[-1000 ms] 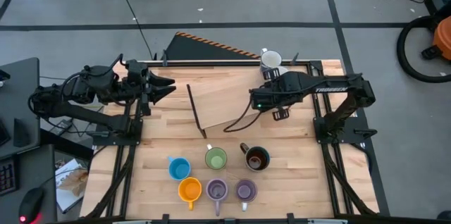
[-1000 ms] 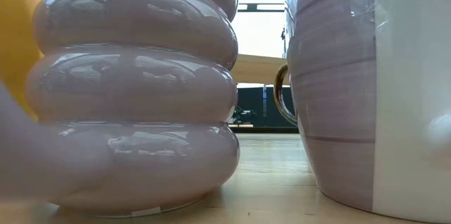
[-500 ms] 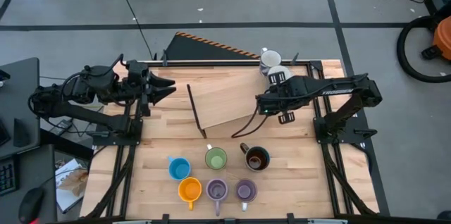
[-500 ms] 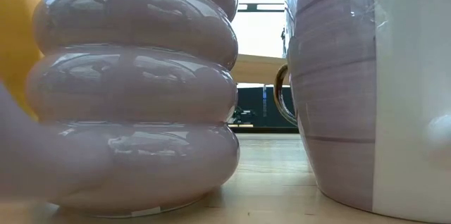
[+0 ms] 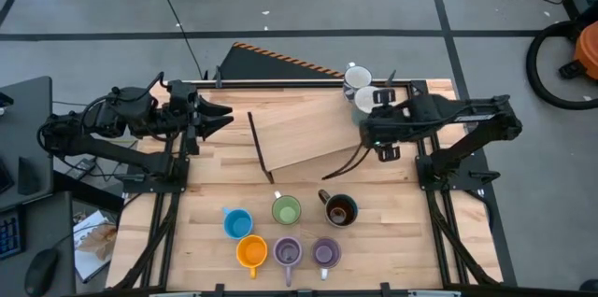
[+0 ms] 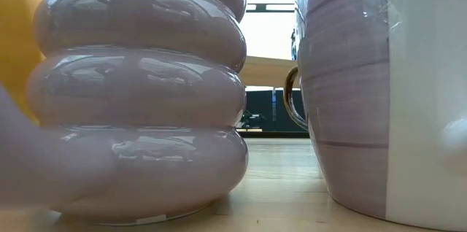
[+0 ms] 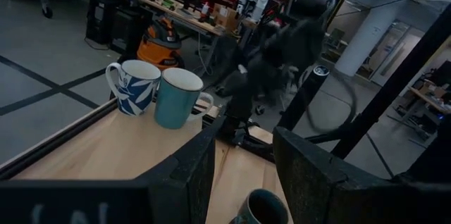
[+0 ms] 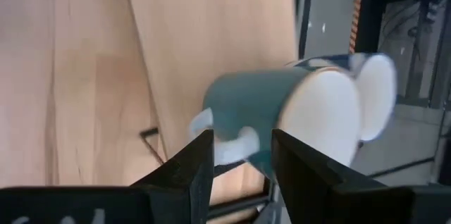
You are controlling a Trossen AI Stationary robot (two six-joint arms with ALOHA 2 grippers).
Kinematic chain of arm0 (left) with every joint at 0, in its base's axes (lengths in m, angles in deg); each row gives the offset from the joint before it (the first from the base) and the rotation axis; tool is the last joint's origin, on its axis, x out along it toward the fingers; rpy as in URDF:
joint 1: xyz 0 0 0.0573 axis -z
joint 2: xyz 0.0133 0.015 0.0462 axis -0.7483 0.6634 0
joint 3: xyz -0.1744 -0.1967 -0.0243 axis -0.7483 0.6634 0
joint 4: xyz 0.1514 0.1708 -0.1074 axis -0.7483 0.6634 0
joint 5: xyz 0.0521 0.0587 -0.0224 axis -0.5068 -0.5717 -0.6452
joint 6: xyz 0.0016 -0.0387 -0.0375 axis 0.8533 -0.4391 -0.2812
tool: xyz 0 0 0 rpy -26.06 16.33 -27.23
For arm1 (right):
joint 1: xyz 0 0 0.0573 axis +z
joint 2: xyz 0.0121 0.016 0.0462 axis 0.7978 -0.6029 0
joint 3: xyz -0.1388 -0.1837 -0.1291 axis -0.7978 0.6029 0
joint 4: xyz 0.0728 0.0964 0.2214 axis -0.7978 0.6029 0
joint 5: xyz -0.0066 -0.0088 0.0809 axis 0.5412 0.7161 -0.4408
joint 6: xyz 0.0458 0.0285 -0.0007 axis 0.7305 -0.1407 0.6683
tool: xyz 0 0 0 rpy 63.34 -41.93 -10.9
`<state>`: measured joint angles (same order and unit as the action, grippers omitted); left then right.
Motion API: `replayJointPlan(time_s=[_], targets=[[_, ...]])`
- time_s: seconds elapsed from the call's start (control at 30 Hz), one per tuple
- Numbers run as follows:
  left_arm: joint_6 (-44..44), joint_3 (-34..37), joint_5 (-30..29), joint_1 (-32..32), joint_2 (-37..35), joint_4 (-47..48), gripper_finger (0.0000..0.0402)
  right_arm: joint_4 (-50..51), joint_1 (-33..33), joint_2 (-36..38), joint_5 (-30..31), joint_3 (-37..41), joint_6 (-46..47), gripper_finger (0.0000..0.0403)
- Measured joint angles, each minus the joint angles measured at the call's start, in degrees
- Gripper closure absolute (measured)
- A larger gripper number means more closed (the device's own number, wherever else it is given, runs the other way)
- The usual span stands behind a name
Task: Place coffee mugs
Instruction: Put the light blue mug on the shelf
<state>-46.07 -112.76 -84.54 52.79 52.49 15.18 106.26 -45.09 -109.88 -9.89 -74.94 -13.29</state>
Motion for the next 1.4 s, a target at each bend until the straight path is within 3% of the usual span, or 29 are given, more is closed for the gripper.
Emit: replayJointPlan(time_s=[0.2, 0.47, 0.7, 0.97, 1.1, 1.4], targets=[[0.1, 0.0, -0.1, 0.0, 0.0, 0.0, 0.0251, -1.1, -3.5, 1.3, 0.5, -7.7, 0.3, 0.0271], [1.1, 0.0, -0.4, 0.0, 0.0, 0.0, 0.0251, -5.6, -19.7, 0.7, -15.1, -11.7, -12.9, 0.0289], [1.1, 0.0, -0.8, 0.0, 0.0, 0.0, 0.0251, -5.7, -31.3, -0.9, -27.6, -11.8, -23.5, 0.0248], [1.1, 0.0, -3.0, 0.0, 0.0, 0.0, 0.0251, -5.8, -34.5, -7.1, -27.1, -11.8, -34.1, 0.0173], [0.9, 0.0, -3.3, 0.0, 0.0, 0.0, 0.0251, -6.5, -36.6, -10.1, -24.5, -11.7, -36.9, 0.0176], [-0.5, 0.0, -3.3, 0.0, 0.0, 0.0, 0.0251, -5.2, -41.8, -13.1, -29.2, -11.7, -37.1, 0.0207]])
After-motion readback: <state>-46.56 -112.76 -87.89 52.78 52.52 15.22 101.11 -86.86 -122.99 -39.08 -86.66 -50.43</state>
